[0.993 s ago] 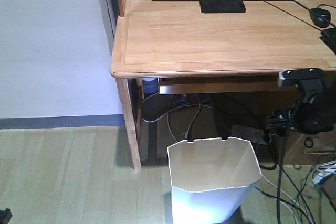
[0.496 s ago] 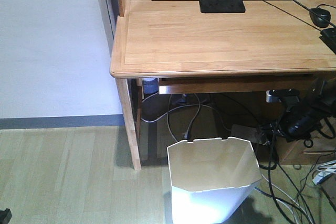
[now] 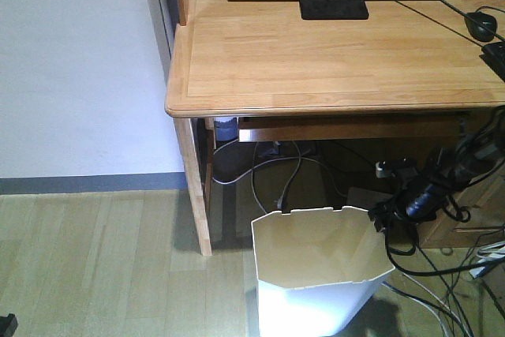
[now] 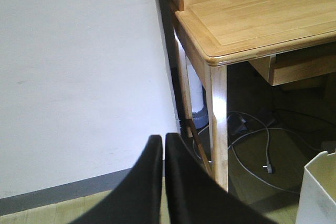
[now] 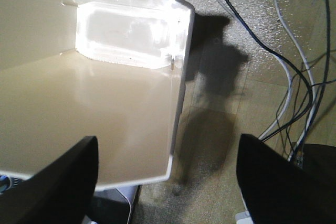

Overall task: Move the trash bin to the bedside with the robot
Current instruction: 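Close the right gripper on the bin rim farthest from the desk leg, then lift the white bin with the right gripper and pull it out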

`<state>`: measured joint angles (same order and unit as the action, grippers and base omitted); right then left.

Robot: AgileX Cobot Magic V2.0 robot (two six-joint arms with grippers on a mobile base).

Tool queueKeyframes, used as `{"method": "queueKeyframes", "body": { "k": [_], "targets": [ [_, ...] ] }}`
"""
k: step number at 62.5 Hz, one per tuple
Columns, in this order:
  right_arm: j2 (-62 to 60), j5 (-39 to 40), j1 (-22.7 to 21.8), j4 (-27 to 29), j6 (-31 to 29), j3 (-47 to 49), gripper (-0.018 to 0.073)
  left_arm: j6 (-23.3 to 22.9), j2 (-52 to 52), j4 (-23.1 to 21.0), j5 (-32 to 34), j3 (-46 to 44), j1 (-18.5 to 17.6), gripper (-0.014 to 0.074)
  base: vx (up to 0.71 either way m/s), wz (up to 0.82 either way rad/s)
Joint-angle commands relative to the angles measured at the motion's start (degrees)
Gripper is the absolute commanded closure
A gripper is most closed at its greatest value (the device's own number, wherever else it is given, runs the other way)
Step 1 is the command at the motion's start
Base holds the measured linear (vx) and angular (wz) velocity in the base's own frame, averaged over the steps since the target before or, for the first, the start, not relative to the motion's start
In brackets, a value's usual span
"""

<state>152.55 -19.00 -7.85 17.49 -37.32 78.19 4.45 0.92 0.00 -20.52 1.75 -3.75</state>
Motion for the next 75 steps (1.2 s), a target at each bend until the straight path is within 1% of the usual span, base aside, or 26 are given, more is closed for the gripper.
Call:
{"method": "queueKeyframes", "body": {
  "k": [1, 13, 23, 30, 35, 44, 50, 56, 60, 61, 66, 75],
  "targets": [
    [0.6, -0.8, -0.1, 0.2, -1.2, 3.8, 0.0034, -0.3, 1.2, 0.0, 4.0, 1.0, 0.0, 0.0603, 0.0, 0.0],
    [7.9, -1.2, -0.2, -0.9, -1.5, 9.1, 0.0034, -0.3, 1.2, 0.0, 4.0, 1.0, 0.0, 0.0603, 0.0, 0.0],
    [13.3, -2.0, -0.2, -0.5, -1.8, 14.3, 0.0035, -0.3, 1.2, 0.0, 4.0, 1.0, 0.0, 0.0603, 0.0, 0.0],
    [16.7, -2.4, -0.2, -0.1, -1.8, 18.7, 0.0051, -0.3, 1.2, 0.0, 4.0, 1.0, 0.0, 0.0603, 0.0, 0.0],
    [19.1, -4.6, -0.2, 0.2, -1.8, 22.3, 0.008, -0.3, 1.2, 0.0, 4.0, 1.0, 0.0, 0.0603, 0.0, 0.0],
    [23.2, -10.2, -0.2, 1.5, -1.4, 28.9, 0.0169, -0.3, 1.2, 0.0, 4.0, 1.0, 0.0, 0.0603, 0.0, 0.0],
    [25.1, -13.7, -0.1, 2.5, -1.1, 32.5, 0.0257, -0.3, 1.2, 0.0, 4.0, 1.0, 0.0, 0.0603, 0.0, 0.0],
    [25.7, -15.5, -0.1, 4.0, -1.2, 34.6, 0.0419, -0.3, 1.2, 0.0, 4.0, 1.0, 0.0, 0.0603, 0.0, 0.0],
    [25.2, -15.5, -0.1, 4.7, -1.5, 34.6, 0.0557, -0.3, 1.2, 0.0, 4.0, 1.0, 0.0, 0.0603, 0.0, 0.0],
    [25.1, -15.5, -0.1, 5.2, -1.6, 34.6, 0.0573, -0.3, 1.2, 0.0, 4.0, 1.0, 0.0, 0.0603, 0.0, 0.0],
    [24.4, -16.4, -0.2, 7.3, -3.3, 34.6, 0.0571, -0.3, 1.2, 0.0, 4.0, 1.0, 0.0, 0.0603, 0.0, 0.0],
    [22.5, -20.2, -0.2, 13.7, -10.2, 34.4, 0.0565, -0.3, 1.2, 0.0, 4.0, 1.0, 0.0, 0.0603, 0.0, 0.0]
  ]
}}
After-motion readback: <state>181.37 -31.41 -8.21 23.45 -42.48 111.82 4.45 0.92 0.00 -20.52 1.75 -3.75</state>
